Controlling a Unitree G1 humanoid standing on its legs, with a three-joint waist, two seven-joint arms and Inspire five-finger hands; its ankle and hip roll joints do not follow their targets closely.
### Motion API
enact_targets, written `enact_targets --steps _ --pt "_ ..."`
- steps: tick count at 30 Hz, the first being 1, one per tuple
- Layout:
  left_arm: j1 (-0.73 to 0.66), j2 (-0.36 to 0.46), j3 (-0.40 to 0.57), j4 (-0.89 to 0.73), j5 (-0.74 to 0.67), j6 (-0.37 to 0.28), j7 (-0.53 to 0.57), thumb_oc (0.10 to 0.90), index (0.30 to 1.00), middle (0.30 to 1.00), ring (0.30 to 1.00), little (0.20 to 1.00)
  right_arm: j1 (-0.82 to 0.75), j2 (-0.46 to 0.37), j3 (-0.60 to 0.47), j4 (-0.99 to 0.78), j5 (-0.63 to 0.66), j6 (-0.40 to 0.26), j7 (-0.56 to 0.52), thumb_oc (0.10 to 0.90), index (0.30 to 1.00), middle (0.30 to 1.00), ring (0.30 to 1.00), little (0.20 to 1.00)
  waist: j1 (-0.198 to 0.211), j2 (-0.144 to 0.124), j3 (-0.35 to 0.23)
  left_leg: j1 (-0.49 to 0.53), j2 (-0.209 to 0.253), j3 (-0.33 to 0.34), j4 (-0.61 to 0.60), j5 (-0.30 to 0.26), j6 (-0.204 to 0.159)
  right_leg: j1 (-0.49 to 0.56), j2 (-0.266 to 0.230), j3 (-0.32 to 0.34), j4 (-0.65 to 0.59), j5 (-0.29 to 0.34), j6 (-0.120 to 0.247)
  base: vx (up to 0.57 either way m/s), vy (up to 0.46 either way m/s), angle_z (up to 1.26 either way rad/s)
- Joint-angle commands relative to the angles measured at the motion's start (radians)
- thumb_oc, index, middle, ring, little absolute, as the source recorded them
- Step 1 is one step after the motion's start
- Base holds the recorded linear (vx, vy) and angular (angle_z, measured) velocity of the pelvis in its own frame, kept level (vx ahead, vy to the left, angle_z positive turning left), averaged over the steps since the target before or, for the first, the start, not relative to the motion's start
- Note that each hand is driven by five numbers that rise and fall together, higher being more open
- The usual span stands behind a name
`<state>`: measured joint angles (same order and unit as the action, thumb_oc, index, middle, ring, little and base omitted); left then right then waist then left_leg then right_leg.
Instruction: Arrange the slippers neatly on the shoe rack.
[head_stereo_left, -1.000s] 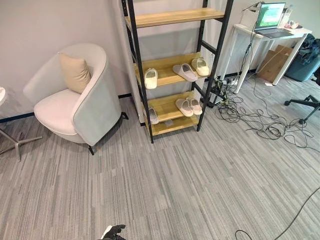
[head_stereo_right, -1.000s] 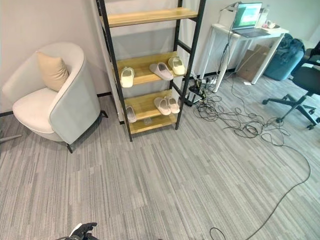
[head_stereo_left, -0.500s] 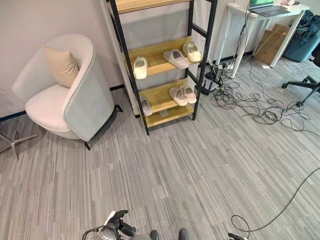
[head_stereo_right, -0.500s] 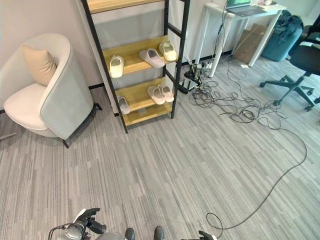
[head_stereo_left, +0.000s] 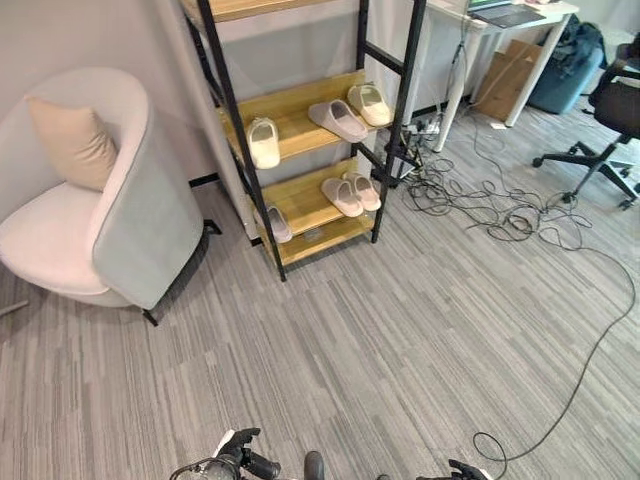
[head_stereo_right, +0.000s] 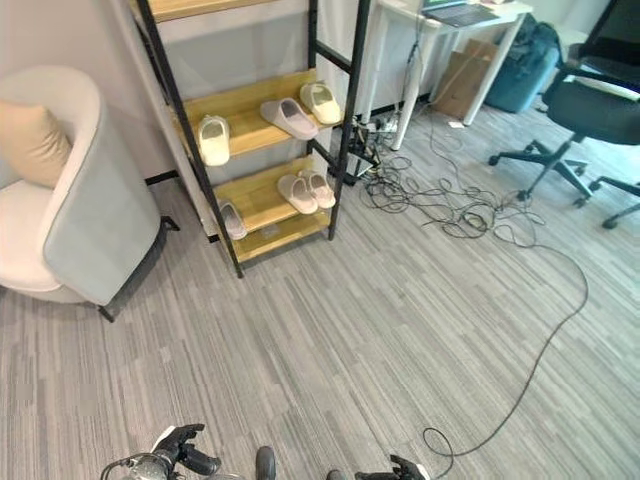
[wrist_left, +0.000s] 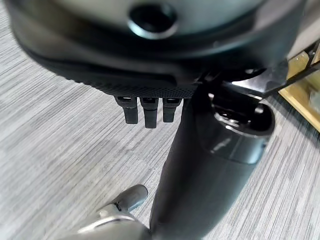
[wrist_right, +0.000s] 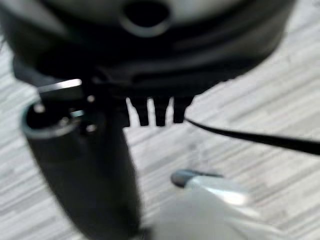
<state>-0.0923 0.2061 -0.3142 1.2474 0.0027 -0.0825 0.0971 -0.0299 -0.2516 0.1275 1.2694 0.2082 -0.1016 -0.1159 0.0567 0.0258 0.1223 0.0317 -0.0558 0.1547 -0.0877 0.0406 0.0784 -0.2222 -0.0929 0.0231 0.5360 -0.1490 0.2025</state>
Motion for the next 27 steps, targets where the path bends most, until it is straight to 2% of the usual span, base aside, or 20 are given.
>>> enact_targets --steps 1,4,6,7,8,12,14,16,17,19,20,21,22,23,24,25,26,27 --pt "-0.019 -0.008 0.008 0.009 -0.008 -0.028 0.013 0.8 0.9 0.9 0.9 0.9 0.008 -0.048 0.019 -0.031 -0.016 -0.016 -0.017 0.8 0.9 0.9 0.9 0.9 0.013 0.02 0.001 -0.06 0.013 -0.066 0.053 -0.014 -0.07 0.073 0.022 -0.088 -0.081 0.199 -0.04 0.31 0.097 0.1" --pt "-0.018 -0.009 0.007 0.017 -0.011 -0.029 0.009 0.8 0.9 0.9 0.9 0.9 0.003 -0.051 0.029 -0.029 -0.017 -0.014 -0.013 0.8 0.9 0.9 0.9 0.9 -0.005 0.021 -0.004 0.007 0.013 -0.082 0.02 -0.041 -0.075 0.04 0.024 -0.137 -0.212 0.159 -0.06 0.33 -0.019 0.09" --pt "-0.018 -0.01 0.008 0.03 -0.008 -0.031 0.007 0.8 0.9 0.9 0.9 0.9 -0.001 -0.054 0.034 -0.027 -0.016 -0.013 -0.012 0.8 0.9 0.9 0.9 0.9 -0.02 0.013 -0.003 0.041 0.002 -0.098 0.006 -0.058 -0.079 0.01 0.044 -0.132 -0.336 0.196 -0.054 0.27 -0.069 -0.07" --pt "-0.018 -0.011 0.008 0.03 -0.008 -0.031 0.007 0.8 0.9 0.9 0.9 0.9 -0.001 -0.055 0.034 -0.027 -0.016 -0.013 -0.012 0.8 0.9 0.9 0.9 0.9 -0.02 0.014 -0.003 0.042 0.002 -0.098 0.005 -0.058 -0.079 0.011 0.044 -0.132 -0.337 0.196 -0.054 0.46 -0.16 0.05" --pt "-0.026 -0.015 0.01 0.038 0.003 -0.034 0.007 0.8 0.9 0.9 0.9 0.9 -0.002 -0.055 0.035 -0.029 -0.015 -0.008 -0.009 0.8 0.9 0.9 0.9 0.9 -0.048 0.005 0.001 0.087 -0.012 -0.131 0.0 -0.092 -0.092 -0.039 0.053 -0.12 -0.486 0.269 -0.026 0.36 -0.128 0.12" --pt "-0.016 -0.022 0.009 0.049 0.019 -0.037 0.007 0.8 0.9 0.9 0.9 0.9 0.013 -0.054 0.036 -0.024 -0.015 -0.008 -0.008 0.8 0.9 0.9 0.9 0.9 -0.055 -0.002 -0.009 0.13 -0.01 -0.15 0.0 -0.129 -0.104 -0.011 0.046 -0.121 -0.527 0.301 -0.024 0.34 -0.156 0.35" --pt "-0.007 -0.03 0.016 0.054 0.022 -0.034 0.007 0.8 0.9 0.9 0.9 0.9 0.023 -0.056 0.034 -0.023 -0.014 -0.009 -0.006 0.8 0.9 0.9 0.9 0.9 -0.057 0.004 -0.029 0.152 0.018 -0.16 0.0 -0.143 -0.121 0.008 0.051 -0.123 -0.515 0.294 -0.035 0.34 -0.214 0.46" --pt "-0.004 -0.033 0.018 0.051 0.015 -0.033 0.005 0.8 0.9 0.9 0.9 0.9 0.021 -0.058 0.038 -0.018 -0.01 -0.009 -0.005 0.8 0.9 0.9 0.9 0.9 -0.052 0.007 -0.031 0.133 0.043 -0.156 0.065 -0.125 -0.144 0.032 0.056 -0.13 -0.504 0.278 -0.05 0.24 -0.193 0.26" --pt "-0.003 -0.033 0.018 0.051 0.015 -0.033 0.005 0.8 0.9 0.9 0.9 0.9 0.021 -0.058 0.038 -0.018 -0.01 -0.009 -0.004 0.8 0.9 0.9 0.9 0.9 -0.053 0.007 -0.031 0.131 0.043 -0.156 0.067 -0.126 -0.144 0.032 0.056 -0.131 -0.504 0.278 -0.051 0.15 -0.164 0.11" --pt "-0.011 -0.033 0.014 0.039 0.011 -0.034 0.003 0.8 0.9 0.9 0.9 0.9 0.012 -0.064 0.042 -0.025 0.002 -0.013 -0.004 0.8 0.9 0.9 0.9 0.9 -0.047 0.001 -0.021 0.073 0.063 -0.144 0.198 -0.086 -0.173 0.067 0.057 -0.134 -0.507 0.253 -0.071 0.15 -0.215 0.01" --pt "-0.019 -0.032 0.005 0.027 0.005 -0.035 0.002 0.8 0.9 0.9 0.9 0.9 0.003 -0.071 0.052 -0.036 0.011 -0.019 -0.003 0.8 0.9 0.9 0.9 0.9 -0.033 -0.017 -0.001 -0.019 0.071 -0.132 0.353 -0.035 -0.183 0.103 0.051 -0.126 -0.515 0.234 -0.088 0.14 -0.205 0.11" --pt "-0.02 -0.032 0.005 0.027 0.005 -0.035 0.002 0.8 0.9 0.9 0.9 0.9 0.003 -0.071 0.052 -0.036 0.011 -0.019 -0.003 0.8 0.9 0.9 0.9 0.9 -0.034 -0.016 -0.002 -0.023 0.072 -0.133 0.36 -0.038 -0.183 0.101 0.052 -0.127 -0.515 0.234 -0.088 0.14 -0.217 0.21" --pt "-0.022 -0.03 0.003 0.023 0.002 -0.033 0.005 0.8 0.9 0.9 0.9 0.9 -0.003 -0.074 0.052 -0.036 0.015 -0.019 -0.008 0.8 0.9 0.9 0.9 0.9 -0.027 -0.027 0.008 -0.058 0.083 -0.119 0.416 -0.016 -0.18 0.116 0.047 -0.126 -0.516 0.223 -0.099 0.18 -0.172 0.11" --pt "-0.026 -0.029 -0.004 0.015 -0.004 -0.032 0.006 0.8 0.9 0.9 0.9 0.9 -0.004 -0.08 0.055 -0.033 0.019 -0.015 -0.01 0.8 0.9 0.9 0.9 0.9 -0.017 -0.038 0.017 -0.108 0.1 -0.077 0.443 -0.029 -0.164 0.144 0.041 -0.135 -0.517 0.203 -0.108 0.31 -0.224 0.12" --pt "-0.024 -0.029 -0.004 0.014 -0.006 -0.032 0.006 0.8 0.9 0.9 0.9 0.9 -0.005 -0.082 0.056 -0.037 0.022 -0.019 -0.008 0.8 0.9 0.9 0.9 0.9 -0.007 -0.047 0.016 -0.132 0.086 -0.063 0.406 -0.059 -0.152 0.158 0.04 -0.141 -0.523 0.195 -0.108 0.26 -0.139 0.04" --pt "-0.024 -0.029 -0.004 0.014 -0.006 -0.032 0.006 0.8 0.9 0.9 0.9 0.9 -0.004 -0.082 0.056 -0.037 0.022 -0.019 -0.008 0.8 0.9 0.9 0.9 0.9 -0.007 -0.046 0.018 -0.13 0.087 -0.063 0.409 -0.063 -0.151 0.162 0.04 -0.141 -0.523 0.193 -0.107 0.28 -0.058 0.02" --pt "-0.018 -0.03 -0.004 0.018 -0.004 -0.029 0.004 0.8 0.9 0.9 0.9 0.9 -0.001 -0.084 0.055 -0.037 0.021 -0.02 -0.009 0.8 0.9 0.9 0.9 0.9 0.001 -0.04 0.009 -0.126 0.068 -0.057 0.321 -0.089 -0.145 0.183 0.048 -0.146 -0.53 0.176 -0.103 0.25 -0.014 -0.06" --pt "-0.015 -0.031 -0.004 0.022 -0.001 -0.029 0.0 0.8 0.9 0.9 0.9 0.9 0.003 -0.084 0.054 -0.036 0.019 -0.021 -0.008 0.8 0.9 0.9 0.9 0.9 0.004 -0.035 0.008 -0.136 0.057 -0.054 0.277 -0.076 -0.145 0.198 0.053 -0.15 -0.536 0.167 -0.101 0.35 -0.027 -0.03"
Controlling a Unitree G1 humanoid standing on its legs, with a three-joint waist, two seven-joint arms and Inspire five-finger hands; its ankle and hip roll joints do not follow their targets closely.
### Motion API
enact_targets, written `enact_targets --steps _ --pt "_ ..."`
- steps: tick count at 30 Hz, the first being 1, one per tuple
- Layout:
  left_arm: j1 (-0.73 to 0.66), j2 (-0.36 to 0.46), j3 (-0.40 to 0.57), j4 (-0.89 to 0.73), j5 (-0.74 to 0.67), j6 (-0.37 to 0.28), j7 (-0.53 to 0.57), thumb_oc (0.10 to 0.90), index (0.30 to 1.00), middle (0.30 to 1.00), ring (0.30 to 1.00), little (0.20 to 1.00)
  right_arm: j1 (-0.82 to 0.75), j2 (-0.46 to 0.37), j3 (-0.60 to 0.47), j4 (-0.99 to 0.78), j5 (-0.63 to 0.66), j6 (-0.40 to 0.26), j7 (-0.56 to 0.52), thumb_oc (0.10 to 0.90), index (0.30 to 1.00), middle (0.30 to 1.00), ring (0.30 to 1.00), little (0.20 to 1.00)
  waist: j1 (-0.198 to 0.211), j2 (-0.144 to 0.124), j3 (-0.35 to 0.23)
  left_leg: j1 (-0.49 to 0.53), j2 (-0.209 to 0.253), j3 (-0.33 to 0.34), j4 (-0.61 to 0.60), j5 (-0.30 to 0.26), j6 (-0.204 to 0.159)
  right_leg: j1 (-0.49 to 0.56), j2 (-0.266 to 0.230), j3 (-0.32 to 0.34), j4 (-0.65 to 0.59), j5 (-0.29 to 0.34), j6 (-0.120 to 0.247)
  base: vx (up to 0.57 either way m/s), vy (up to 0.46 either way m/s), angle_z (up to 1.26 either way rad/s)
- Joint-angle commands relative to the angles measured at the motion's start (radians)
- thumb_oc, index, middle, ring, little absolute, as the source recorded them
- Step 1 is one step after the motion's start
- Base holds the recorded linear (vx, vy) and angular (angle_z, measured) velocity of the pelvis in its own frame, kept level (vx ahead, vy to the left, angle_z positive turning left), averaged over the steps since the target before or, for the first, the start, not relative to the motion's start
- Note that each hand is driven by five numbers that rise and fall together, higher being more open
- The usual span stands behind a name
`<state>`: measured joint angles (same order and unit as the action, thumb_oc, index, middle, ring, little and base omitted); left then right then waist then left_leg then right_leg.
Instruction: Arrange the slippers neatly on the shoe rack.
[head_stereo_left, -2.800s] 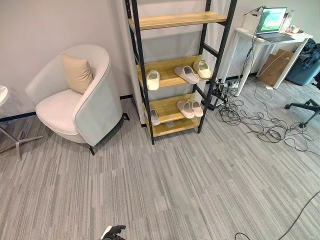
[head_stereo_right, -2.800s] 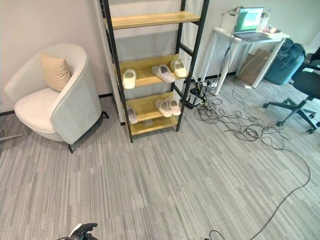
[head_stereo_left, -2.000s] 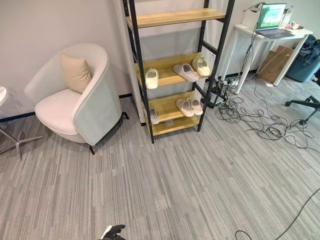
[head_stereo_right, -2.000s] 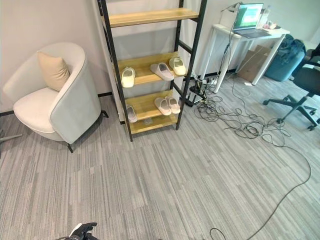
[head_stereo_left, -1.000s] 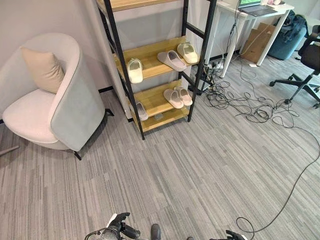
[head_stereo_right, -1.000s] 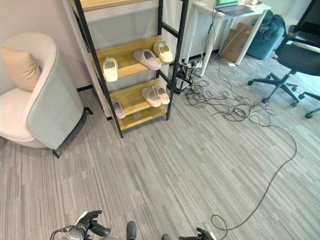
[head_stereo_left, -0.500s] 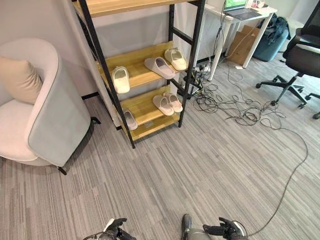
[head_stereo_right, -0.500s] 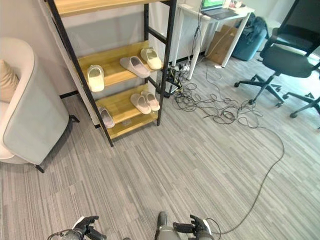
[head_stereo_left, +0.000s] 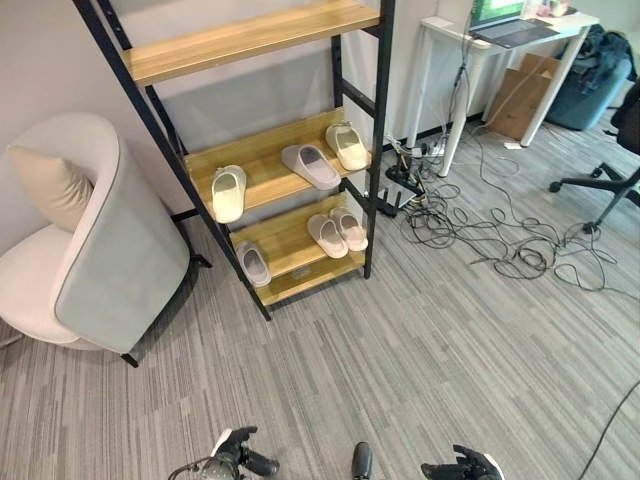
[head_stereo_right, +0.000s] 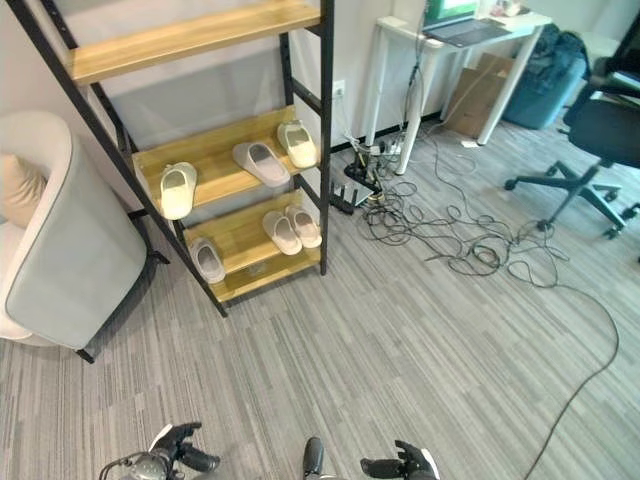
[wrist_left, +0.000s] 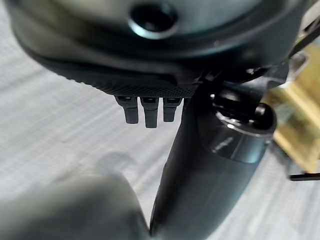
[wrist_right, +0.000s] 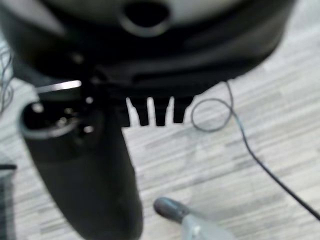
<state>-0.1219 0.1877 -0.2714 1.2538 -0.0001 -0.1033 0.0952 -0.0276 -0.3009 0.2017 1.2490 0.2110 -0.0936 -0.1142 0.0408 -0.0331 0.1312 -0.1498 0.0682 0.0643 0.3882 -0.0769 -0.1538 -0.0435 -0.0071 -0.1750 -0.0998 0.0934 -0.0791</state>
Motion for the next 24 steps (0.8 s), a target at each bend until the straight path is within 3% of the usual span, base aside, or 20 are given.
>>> enact_targets --steps 1,2,4,6,10,12,14,15,16,18,21,23,24 --pt "0.021 -0.014 -0.046 0.021 0.006 -0.007 0.0 0.8 0.9 0.9 0.9 0.9 0.006 -0.034 -0.02 -0.014 0.015 -0.029 -0.008 0.8 0.9 0.9 0.9 0.9 0.025 0.029 -0.003 0.027 -0.076 0.042 -0.25 0.069 0.086 0.037 -0.022 0.047 0.097 -0.085 0.181 0.2 -0.016 0.09" --pt "0.022 -0.014 -0.047 0.021 0.006 -0.007 0.0 0.8 0.9 0.9 0.9 0.9 0.007 -0.034 -0.02 -0.014 0.015 -0.029 -0.008 0.8 0.9 0.9 0.9 0.9 0.024 0.028 -0.002 0.032 -0.077 0.042 -0.254 0.07 0.086 0.04 -0.023 0.047 0.096 -0.087 0.181 0.22 -0.022 0.19" --pt "0.037 -0.012 -0.039 0.031 0.019 -0.007 -0.004 0.8 0.9 0.9 0.9 0.9 0.013 -0.025 -0.022 -0.011 0.008 -0.031 -0.01 0.8 0.9 0.9 0.9 0.9 0.055 0.048 -0.003 -0.027 -0.102 0.041 -0.376 0.18 0.081 0.098 0.021 0.073 0.089 -0.121 0.175 0.39 -0.019 0.28" --pt "0.05 -0.011 -0.035 0.034 0.019 -0.009 -0.004 0.8 0.9 0.9 0.9 0.9 0.016 -0.021 -0.022 -0.009 0.003 -0.03 -0.01 0.8 0.9 0.9 0.9 0.9 0.077 0.055 -0.004 -0.058 -0.112 0.037 -0.412 0.213 0.075 0.142 0.033 0.101 0.097 -0.148 0.167 0.38 0.023 0.14" --pt "0.074 -0.011 -0.016 0.047 0.02 -0.003 -0.009 0.8 0.9 0.9 0.9 0.9 0.025 -0.014 -0.028 -0.01 -0.009 -0.027 -0.007 0.8 0.9 0.9 0.9 0.9 0.1 0.055 -0.027 -0.05 -0.116 0.037 -0.421 0.227 0.092 0.2 0.037 0.13 0.119 -0.199 0.167 0.34 0.069 -0.34" --pt "0.084 -0.007 -0.008 0.054 0.021 0.002 -0.015 0.8 0.9 0.9 0.9 0.9 0.032 -0.008 -0.033 -0.007 -0.023 -0.023 0.0 0.8 0.9 0.9 0.9 0.9 0.114 0.045 -0.051 -0.031 -0.128 0.036 -0.397 0.203 0.117 0.207 0.009 0.13 0.202 -0.217 0.188 0.36 0.136 -0.37" --pt "0.077 0.0 -0.008 0.049 0.017 0.002 -0.017 0.8 0.9 0.9 0.9 0.9 0.036 -0.006 -0.032 -0.012 -0.033 -0.024 0.007 0.8 0.9 0.9 0.9 0.9 0.111 0.039 -0.048 -0.007 -0.137 0.034 -0.376 0.163 0.141 0.143 -0.017 0.125 0.366 -0.168 0.219 0.21 0.132 -0.42" --pt "0.06 0.01 -0.008 0.035 0.001 0.005 -0.015 0.8 0.9 0.9 0.9 0.9 0.019 -0.004 -0.03 -0.019 -0.029 -0.024 0.011 0.8 0.9 0.9 0.9 0.9 0.092 0.045 -0.023 0.021 -0.131 0.027 -0.355 0.132 0.163 0.016 -0.034 0.129 0.571 -0.045 0.257 0.12 0.128 -0.01" --pt "0.052 0.016 -0.011 0.03 -0.004 0.005 -0.014 0.8 0.9 0.9 0.9 0.9 0.013 -0.002 -0.027 -0.025 -0.028 -0.025 0.012 0.8 0.9 0.9 0.9 0.9 0.081 0.056 -0.009 0.033 -0.123 0.02 -0.346 0.123 0.171 -0.035 -0.036 0.12 0.644 -0.02 0.259 0.14 0.103 0.17" --pt "0.045 0.024 -0.009 0.021 -0.009 0.005 -0.007 0.8 0.9 0.9 0.9 0.9 0.01 0.003 -0.022 -0.03 -0.026 -0.026 0.012 0.8 0.9 0.9 0.9 0.9 0.077 0.074 -0.009 0.063 -0.113 0.006 -0.345 0.102 0.177 -0.084 -0.052 0.096 0.688 -0.036 0.235 0.23 0.046 0.39" --pt "0.043 0.023 -0.01 0.017 -0.017 0.001 -0.009 0.8 0.9 0.9 0.9 0.9 0.01 0.004 -0.02 -0.033 -0.019 -0.027 0.012 0.8 0.9 0.9 0.9 0.9 0.066 0.075 -0.02 0.125 -0.114 -0.011 -0.377 0.079 0.171 -0.111 -0.064 0.063 0.539 -0.108 0.209 0.29 -0.022 0.25" --pt "0.04 0.022 -0.014 0.019 -0.014 -0.001 -0.009 0.8 0.9 0.9 0.9 0.9 0.006 0.002 -0.017 -0.034 -0.018 -0.027 0.015 0.8 0.9 0.9 0.9 0.9 0.056 0.074 -0.018 0.145 -0.114 -0.016 -0.389 0.073 0.167 -0.127 -0.06 0.062 0.489 -0.11 0.212 0.25 -0.061 0.09" --pt "0.037 0.017 -0.022 0.027 -0.005 -0.003 -0.008 0.8 0.9 0.9 0.9 0.9 0.004 0.0 -0.016 -0.036 -0.011 -0.026 0.013 0.8 0.9 0.9 0.9 0.9 0.031 0.07 -0.01 0.182 -0.12 -0.033 -0.409 0.061 0.159 -0.172 -0.038 0.08 0.377 -0.082 0.221 0.42 -0.132 0.1"
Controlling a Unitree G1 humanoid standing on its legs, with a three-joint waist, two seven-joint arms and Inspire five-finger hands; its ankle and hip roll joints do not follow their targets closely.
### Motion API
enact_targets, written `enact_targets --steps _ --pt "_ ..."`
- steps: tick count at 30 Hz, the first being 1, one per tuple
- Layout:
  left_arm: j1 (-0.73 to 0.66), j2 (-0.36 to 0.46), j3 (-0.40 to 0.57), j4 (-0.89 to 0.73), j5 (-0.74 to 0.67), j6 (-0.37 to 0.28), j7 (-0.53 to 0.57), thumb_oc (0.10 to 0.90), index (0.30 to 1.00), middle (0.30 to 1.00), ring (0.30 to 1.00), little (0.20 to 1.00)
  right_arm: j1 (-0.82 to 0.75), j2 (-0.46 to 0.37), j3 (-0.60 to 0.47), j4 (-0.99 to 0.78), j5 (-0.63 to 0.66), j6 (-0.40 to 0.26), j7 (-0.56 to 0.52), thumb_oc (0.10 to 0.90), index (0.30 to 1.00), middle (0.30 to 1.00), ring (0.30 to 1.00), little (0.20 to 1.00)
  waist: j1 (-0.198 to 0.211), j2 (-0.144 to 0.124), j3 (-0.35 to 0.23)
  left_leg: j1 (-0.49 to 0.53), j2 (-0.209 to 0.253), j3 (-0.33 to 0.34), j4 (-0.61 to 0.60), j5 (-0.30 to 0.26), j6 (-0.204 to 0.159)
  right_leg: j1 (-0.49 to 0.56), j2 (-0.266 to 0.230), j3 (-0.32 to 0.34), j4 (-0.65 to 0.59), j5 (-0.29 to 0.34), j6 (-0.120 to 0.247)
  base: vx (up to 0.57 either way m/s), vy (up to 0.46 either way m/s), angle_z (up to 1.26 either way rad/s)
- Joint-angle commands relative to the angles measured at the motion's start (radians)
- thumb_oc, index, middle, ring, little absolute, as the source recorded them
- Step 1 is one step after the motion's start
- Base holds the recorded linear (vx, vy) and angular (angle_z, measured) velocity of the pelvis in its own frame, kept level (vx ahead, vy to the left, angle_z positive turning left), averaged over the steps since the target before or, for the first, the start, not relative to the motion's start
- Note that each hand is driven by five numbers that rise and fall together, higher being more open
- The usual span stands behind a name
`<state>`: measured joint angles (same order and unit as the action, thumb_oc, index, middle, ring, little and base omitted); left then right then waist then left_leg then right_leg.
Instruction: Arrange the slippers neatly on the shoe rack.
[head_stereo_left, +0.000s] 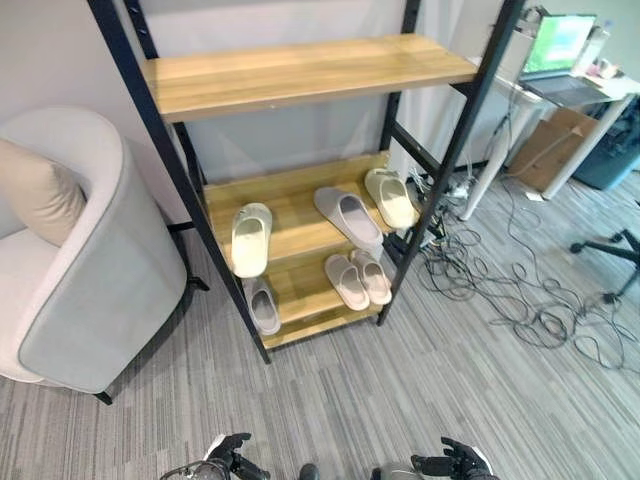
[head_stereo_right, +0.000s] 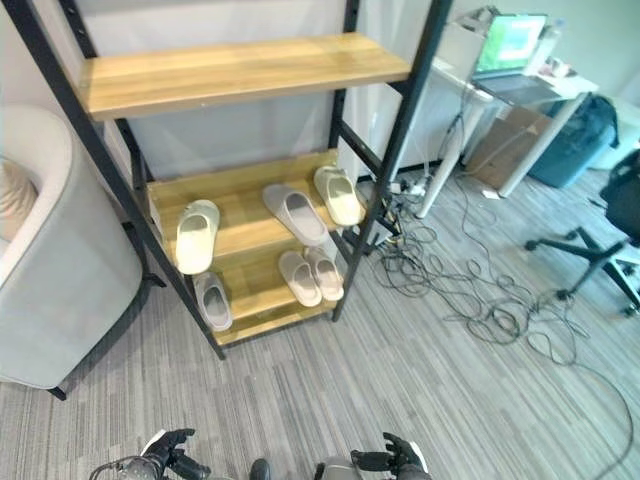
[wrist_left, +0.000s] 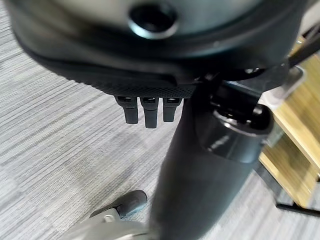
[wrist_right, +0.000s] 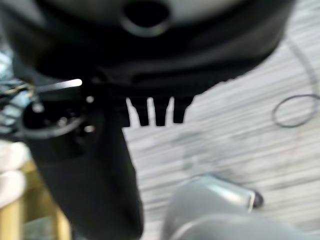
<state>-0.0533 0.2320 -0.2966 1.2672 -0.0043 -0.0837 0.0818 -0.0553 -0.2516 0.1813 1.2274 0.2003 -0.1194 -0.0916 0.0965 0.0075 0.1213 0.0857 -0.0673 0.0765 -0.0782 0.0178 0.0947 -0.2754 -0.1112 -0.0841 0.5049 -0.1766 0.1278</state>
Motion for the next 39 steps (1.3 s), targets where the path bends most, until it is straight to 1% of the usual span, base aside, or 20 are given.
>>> enact_targets --steps 1,2,3,5,7,8,9,10,11,12,13,14,16,17,20,23,32,37,38,39 --pt "-0.035 -0.03 -0.002 0.018 0.008 -0.026 0.009 0.8 0.9 0.9 0.9 0.9 0.035 -0.048 0.002 -0.014 0.01 -0.004 -0.012 0.8 0.9 0.9 0.9 0.9 -0.045 0.025 0.006 -0.031 0.008 -0.063 0.041 -0.041 -0.096 0.036 0.091 0.023 -0.292 0.215 0.023 0.44 -0.173 0.12" --pt "-0.045 -0.032 -0.01 0.019 0.019 -0.028 0.007 0.8 0.9 0.9 0.9 0.9 0.035 -0.047 -0.001 -0.015 0.016 -0.002 -0.013 0.8 0.9 0.9 0.9 0.9 -0.06 0.018 0.01 -0.018 -0.003 -0.075 0.033 -0.048 -0.104 0.02 0.103 0.056 -0.358 0.238 0.035 0.25 -0.109 0.39" --pt "-0.045 -0.033 -0.01 0.019 0.019 -0.028 0.007 0.8 0.9 0.9 0.9 0.9 0.035 -0.048 -0.001 -0.015 0.016 -0.002 -0.013 0.8 0.9 0.9 0.9 0.9 -0.064 0.023 0.016 -0.009 0.001 -0.08 0.031 -0.05 -0.105 0.032 0.105 0.051 -0.365 0.238 0.035 0.25 -0.148 0.8" --pt "-0.047 -0.039 -0.016 0.023 0.033 -0.03 0.003 0.8 0.9 0.9 0.9 0.9 0.048 -0.053 -0.004 -0.012 0.024 0.003 -0.015 0.8 0.9 0.9 0.9 0.9 -0.081 0.011 0.018 0.019 -0.01 -0.092 0.026 -0.074 -0.118 0.06 0.091 0.064 -0.448 0.291 0.052 0.24 -0.183 1.07" --pt "-0.039 -0.043 -0.009 0.026 0.034 -0.026 0.005 0.8 0.9 0.9 0.9 0.9 0.05 -0.053 -0.001 -0.01 0.021 0.002 -0.014 0.8 0.9 0.9 0.9 0.9 -0.086 0.013 0.002 0.03 0.003 -0.094 0.03 -0.089 -0.131 0.08 0.088 0.059 -0.457 0.293 0.042 0.24 -0.163 0.91" --pt "-0.037 -0.045 -0.007 0.027 0.035 -0.028 0.002 0.8 0.9 0.9 0.9 0.9 0.05 -0.054 -0.003 -0.012 0.026 -0.003 -0.012 0.8 0.9 0.9 0.9 0.9 -0.086 0.01 0.002 0.012 0.012 -0.09 0.082 -0.106 -0.151 0.102 0.082 0.06 -0.458 0.284 0.032 0.16 -0.103 0.74" --pt "-0.037 -0.045 -0.007 0.027 0.035 -0.028 0.002 0.8 0.9 0.9 0.9 0.9 0.05 -0.054 -0.003 -0.012 0.026 -0.003 -0.012 0.8 0.9 0.9 0.9 0.9 -0.086 0.01 0.002 0.012 0.012 -0.09 0.082 -0.107 -0.151 0.102 0.082 0.06 -0.458 0.284 0.032 0.11 -0.169 0.59" --pt "-0.038 -0.048 -0.01 0.022 0.033 -0.028 0.002 0.8 0.9 0.9 0.9 0.9 0.046 -0.06 0.004 -0.014 0.04 -0.004 -0.015 0.8 0.9 0.9 0.9 0.9 -0.077 -0.004 0.016 -0.061 0.02 -0.068 0.228 -0.098 -0.173 0.134 0.076 0.06 -0.452 0.267 0.016 0.02 -0.161 0.45" --pt "-0.043 -0.049 -0.014 0.017 0.029 -0.027 0.005 0.8 0.9 0.9 0.9 0.9 0.039 -0.063 0.007 -0.018 0.052 -0.007 -0.017 0.8 0.9 0.9 0.9 0.9 -0.074 -0.011 0.027 -0.121 0.029 -0.059 0.312 -0.084 -0.179 0.138 0.073 0.06 -0.44 0.258 0.005 0.04 -0.225 0.38" --pt "-0.049 -0.047 -0.016 0.013 0.021 -0.026 0.009 0.8 0.9 0.9 0.9 0.9 0.032 -0.068 0.009 -0.022 0.061 -0.01 -0.019 0.8 0.9 0.9 0.9 0.9 -0.069 -0.018 0.037 -0.16 0.04 -0.052 0.367 -0.062 -0.179 0.147 0.074 0.061 -0.431 0.244 -0.011 0.0 -0.109 0.35" --pt "-0.05 -0.047 -0.016 0.013 0.021 -0.026 0.009 0.8 0.9 0.9 0.9 0.9 0.032 -0.068 0.009 -0.022 0.061 -0.01 -0.019 0.8 0.9 0.9 0.9 0.9 -0.07 -0.017 0.036 -0.165 0.04 -0.053 0.373 -0.065 -0.179 0.145 0.074 0.06 -0.43 0.244 -0.011 0.08 -0.135 0.23" --pt "-0.05 -0.043 -0.019 0.011 0.021 -0.023 0.012 0.8 0.9 0.9 0.9 0.9 0.031 -0.069 0.01 -0.025 0.069 -0.007 -0.02 0.8 0.9 0.9 0.9 0.9 -0.066 -0.026 0.039 -0.194 0.066 -0.021 0.414 -0.057 -0.168 0.159 0.076 0.052 -0.416 0.217 -0.034 0.12 -0.081 0.14" --pt "-0.05 -0.044 -0.023 0.01 0.019 -0.021 0.012 0.8 0.9 0.9 0.9 0.9 0.032 -0.069 0.011 -0.025 0.074 -0.009 -0.019 0.8 0.9 0.9 0.9 0.9 -0.065 -0.025 0.035 -0.193 0.078 -0.012 0.391 -0.061 -0.163 0.168 0.076 0.045 -0.409 0.202 -0.039 0.15 -0.043 0.13" --pt "-0.049 -0.046 -0.028 0.009 0.022 -0.02 0.008 0.8 0.9 0.9 0.9 0.9 0.041 -0.071 0.008 -0.022 0.078 -0.009 -0.015 0.8 0.9 0.9 0.9 0.9 -0.064 -0.021 0.023 -0.164 0.092 0.001 0.29 -0.072 -0.158 0.191 0.079 0.028 -0.406 0.178 -0.042 0.18 0.02 0.21" --pt "-0.052 -0.048 -0.035 0.012 0.029 -0.02 0.004 0.8 0.9 0.9 0.9 0.9 0.048 -0.071 0.003 -0.017 0.074 -0.009 -0.014 0.8 0.9 0.9 0.9 0.9 -0.067 -0.008 0.004 -0.156 0.111 0.014 0.156 -0.005 -0.178 0.224 0.082 -0.002 -0.418 0.159 -0.035 0.19 0.058 0.38" --pt "-0.047 -0.05 -0.036 0.011 0.034 -0.023 0.001 0.8 0.9 0.9 0.9 0.9 0.048 -0.066 0.002 -0.017 0.061 -0.011 -0.014 0.8 0.9 0.9 0.9 0.9 -0.057 0.001 -0.001 -0.16 0.097 -0.006 0.099 0.02 -0.178 0.251 0.091 -0.004 -0.425 0.152 -0.029 0.15 0.066 0.28" --pt "-0.031 -0.031 -0.025 0.02 0.059 -0.02 -0.009 0.8 0.9 0.9 0.9 0.9 0.052 -0.045 0.044 -0.083 0.024 -0.016 0.008 0.8 0.9 0.9 0.9 0.9 -0.035 -0.008 -0.036 -0.08 0.062 0.005 0.016 0.021 -0.158 0.295 0.07 0.013 -0.473 0.171 -0.008 0.09 0.091 -0.12" --pt "-0.035 -0.014 -0.022 -0.001 0.07 -0.026 -0.013 0.8 0.9 0.9 0.9 0.9 0.032 -0.055 0.098 -0.269 0.024 -0.031 0.041 0.8 0.9 0.9 0.9 0.9 -0.015 -0.017 -0.044 -0.061 0.059 0.009 -0.003 0.016 -0.152 0.301 0.063 0.014 -0.488 0.182 0.002 0.01 0.042 0.03" --pt "-0.034 -0.011 -0.018 -0.006 0.073 -0.027 -0.01 0.8 0.9 0.9 0.9 0.9 0.033 -0.063 0.105 -0.327 0.024 -0.035 0.044 0.8 0.9 0.9 0.9 0.9 -0.014 -0.017 -0.045 -0.057 0.059 0.011 -0.007 0.015 -0.152 0.302 0.063 0.013 -0.491 0.183 0.004 -0.01 0.036 0.04" --pt "-0.029 -0.009 -0.01 -0.016 0.079 -0.028 -0.008 0.8 0.9 0.9 0.9 0.9 0.038 -0.08 0.12 -0.464 0.029 -0.045 0.057 0.8 0.9 0.9 0.9 0.9 -0.012 -0.017 -0.047 -0.049 0.061 0.012 -0.009 0.012 -0.152 0.306 0.063 0.014 -0.499 0.187 0.006 0.0 0.0 0.0"
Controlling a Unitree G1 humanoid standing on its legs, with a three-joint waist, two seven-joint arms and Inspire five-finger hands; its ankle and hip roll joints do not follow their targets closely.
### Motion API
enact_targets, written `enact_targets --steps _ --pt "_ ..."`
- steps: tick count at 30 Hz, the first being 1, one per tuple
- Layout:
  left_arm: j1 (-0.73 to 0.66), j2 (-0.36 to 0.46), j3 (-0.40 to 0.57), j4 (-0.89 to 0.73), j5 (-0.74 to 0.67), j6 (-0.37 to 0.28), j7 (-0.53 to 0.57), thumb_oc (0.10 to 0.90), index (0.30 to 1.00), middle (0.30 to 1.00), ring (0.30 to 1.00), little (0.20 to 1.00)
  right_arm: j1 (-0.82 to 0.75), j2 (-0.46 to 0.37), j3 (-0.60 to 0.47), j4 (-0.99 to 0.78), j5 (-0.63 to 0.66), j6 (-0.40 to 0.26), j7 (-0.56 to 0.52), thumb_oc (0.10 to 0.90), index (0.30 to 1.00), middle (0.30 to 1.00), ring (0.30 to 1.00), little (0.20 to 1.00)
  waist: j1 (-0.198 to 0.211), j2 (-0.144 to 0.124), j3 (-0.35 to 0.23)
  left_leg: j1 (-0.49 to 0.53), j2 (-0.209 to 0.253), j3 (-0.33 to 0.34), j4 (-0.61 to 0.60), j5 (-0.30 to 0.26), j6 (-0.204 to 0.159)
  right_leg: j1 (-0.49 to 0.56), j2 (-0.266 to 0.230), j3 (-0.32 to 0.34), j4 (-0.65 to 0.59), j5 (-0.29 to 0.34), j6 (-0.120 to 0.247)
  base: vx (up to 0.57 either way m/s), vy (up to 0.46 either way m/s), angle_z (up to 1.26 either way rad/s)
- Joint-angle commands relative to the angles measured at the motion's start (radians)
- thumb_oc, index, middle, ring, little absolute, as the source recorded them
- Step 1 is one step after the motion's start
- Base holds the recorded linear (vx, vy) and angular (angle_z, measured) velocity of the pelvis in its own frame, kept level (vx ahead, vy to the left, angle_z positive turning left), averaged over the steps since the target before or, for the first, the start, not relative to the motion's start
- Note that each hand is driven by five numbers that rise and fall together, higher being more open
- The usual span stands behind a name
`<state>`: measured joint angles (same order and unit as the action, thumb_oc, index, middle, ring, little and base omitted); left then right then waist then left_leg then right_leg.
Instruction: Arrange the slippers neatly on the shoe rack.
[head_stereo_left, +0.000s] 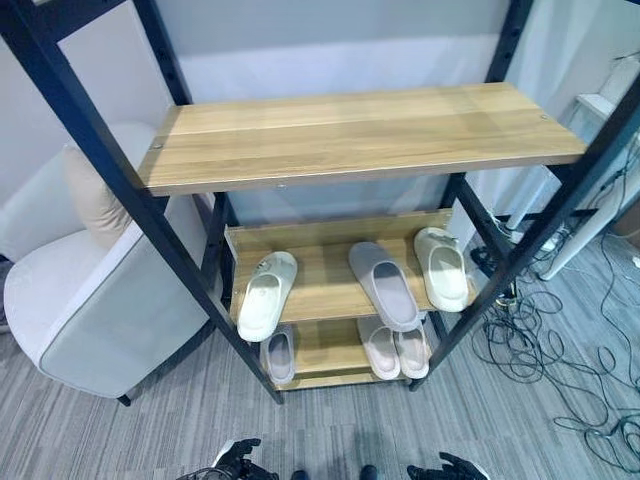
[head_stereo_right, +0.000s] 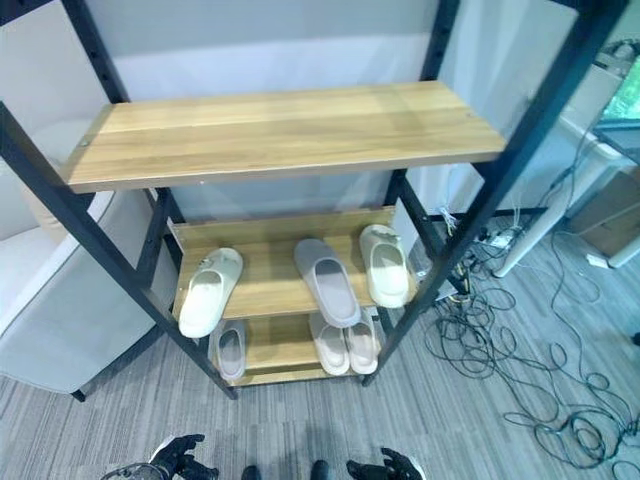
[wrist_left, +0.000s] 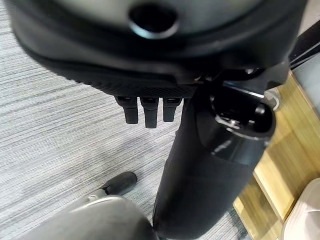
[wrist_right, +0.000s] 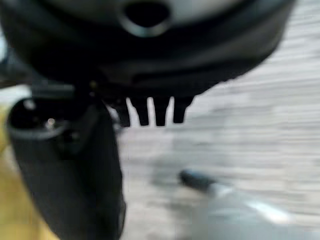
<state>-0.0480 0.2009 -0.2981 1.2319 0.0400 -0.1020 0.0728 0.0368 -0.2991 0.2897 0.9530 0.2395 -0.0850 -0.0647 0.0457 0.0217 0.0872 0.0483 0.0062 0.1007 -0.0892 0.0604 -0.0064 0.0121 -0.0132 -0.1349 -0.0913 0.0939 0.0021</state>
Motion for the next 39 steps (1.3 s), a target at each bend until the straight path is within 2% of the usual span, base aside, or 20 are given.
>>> enact_targets --steps 1,4,7,8,18,26,31,32,33,36,39 --pt "-0.034 0.022 -0.009 0.019 0.035 -0.01 0.001 0.8 0.9 0.9 0.9 0.9 -0.053 -0.033 0.012 -0.191 -0.011 -0.079 0.03 0.8 0.9 0.9 0.9 0.9 0.039 -0.031 -0.012 -0.011 -0.013 -0.012 0.002 -0.03 -0.051 0.019 -0.035 0.064 0.097 -0.084 0.132 0.0 0.0 0.0" --pt "-0.02 0.015 0.003 0.007 0.043 -0.012 0.005 0.8 0.9 0.9 0.9 0.9 -0.039 -0.058 0.029 -0.377 0.007 -0.094 0.062 0.8 0.9 0.9 0.9 0.9 0.042 -0.031 -0.016 -0.003 -0.009 -0.01 0.002 -0.035 -0.054 0.028 -0.035 0.062 0.08 -0.076 0.136 0.0 0.0 0.0" --pt "-0.012 0.007 0.004 0.01 0.052 -0.013 0.006 0.8 0.9 0.9 0.9 0.9 -0.029 -0.066 0.038 -0.457 0.014 -0.096 0.082 0.8 0.9 0.9 0.9 0.9 0.041 -0.031 -0.018 -0.001 -0.006 -0.01 0.002 -0.035 -0.057 0.032 -0.034 0.058 0.071 -0.073 0.137 -0.01 -0.005 0.0" --pt "-0.011 -0.006 -0.003 0.017 0.068 -0.009 0.009 0.8 0.9 0.9 0.9 0.9 -0.024 -0.064 0.055 -0.551 0.05 -0.097 0.102 0.8 0.9 0.9 0.9 0.9 0.04 -0.03 -0.017 -0.005 -0.002 -0.01 0.002 -0.028 -0.061 0.035 -0.034 0.052 0.062 -0.069 0.138 -0.04 -0.015 0.0" --pt "-0.011 -0.032 -0.026 0.013 0.104 -0.007 0.021 0.8 0.9 0.9 0.9 0.9 -0.046 -0.078 0.089 -0.805 0.153 -0.103 0.129 0.8 0.9 0.9 0.9 0.9 0.041 -0.023 -0.015 -0.016 0.007 -0.009 0.002 -0.013 -0.083 0.044 -0.034 0.021 0.044 -0.061 0.14 -0.02 -0.012 0.08" --pt "0.009 -0.044 -0.017 0.011 0.11 -0.004 0.029 0.8 0.9 0.9 0.9 0.9 -0.073 -0.125 0.028 -0.996 0.163 -0.139 0.097 0.8 0.9 0.9 0.9 0.9 0.044 -0.017 -0.026 -0.008 0.012 -0.007 0.002 -0.015 -0.088 0.063 -0.037 0.011 0.029 -0.058 0.141 0.0 0.0 0.02" --pt "0.026 -0.054 -0.015 0.009 0.116 -0.006 0.029 0.8 0.9 0.9 0.9 0.9 -0.095 -0.16 -0.042 -1.058 0.052 -0.168 0.03 0.8 0.9 0.9 0.9 0.9 0.046 -0.015 -0.032 -0.002 0.012 -0.008 0.002 -0.021 -0.086 0.07 -0.038 0.006 0.026 -0.057 0.144 0.02 0.005 0.03" --pt "0.032 -0.058 -0.013 0.005 0.123 -0.007 0.027 0.8 0.9 0.9 0.9 0.9 -0.116 -0.193 -0.082 -1.068 -0.067 -0.175 -0.024 0.8 0.9 0.9 0.9 0.9 0.048 -0.015 -0.035 0.0 0.013 -0.008 0.002 -0.023 -0.086 0.073 -0.038 0.003 0.024 -0.058 0.145 0.04 0.01 0.01" --pt "0.037 -0.062 -0.016 0.003 0.128 -0.008 0.027 0.8 0.9 0.9 0.9 0.9 -0.133 -0.206 -0.11 -1.068 -0.116 -0.18 -0.059 0.8 0.9 0.9 0.9 0.9 0.05 -0.015 -0.037 0.0 0.013 -0.01 0.002 -0.025 -0.084 0.074 -0.038 0.001 0.022 -0.057 0.146 0.05 0.016 0.03" --pt "0.042 -0.064 -0.02 0.0 0.133 -0.009 0.026 0.8 0.9 0.9 0.9 0.9 -0.163 -0.236 -0.144 -1.053 -0.189 -0.175 -0.104 0.8 0.9 0.9 0.9 0.9 0.055 -0.016 -0.038 0.001 0.012 -0.01 0.002 -0.027 -0.083 0.076 -0.04 -0.002 0.018 -0.056 0.148 0.02 0.01 0.02" --pt "0.052 -0.062 -0.024 0.005 0.139 -0.01 0.023 0.8 0.9 0.9 0.9 0.9 -0.22 -0.313 -0.182 -1.024 -0.309 -0.166 -0.172 0.8 0.9 0.9 0.9 0.9 0.067 -0.022 -0.036 -0.003 0.012 -0.015 0.002 -0.027 -0.082 0.077 -0.041 -0.006 0.015 -0.055 0.15 0.02 0.015 0.02"
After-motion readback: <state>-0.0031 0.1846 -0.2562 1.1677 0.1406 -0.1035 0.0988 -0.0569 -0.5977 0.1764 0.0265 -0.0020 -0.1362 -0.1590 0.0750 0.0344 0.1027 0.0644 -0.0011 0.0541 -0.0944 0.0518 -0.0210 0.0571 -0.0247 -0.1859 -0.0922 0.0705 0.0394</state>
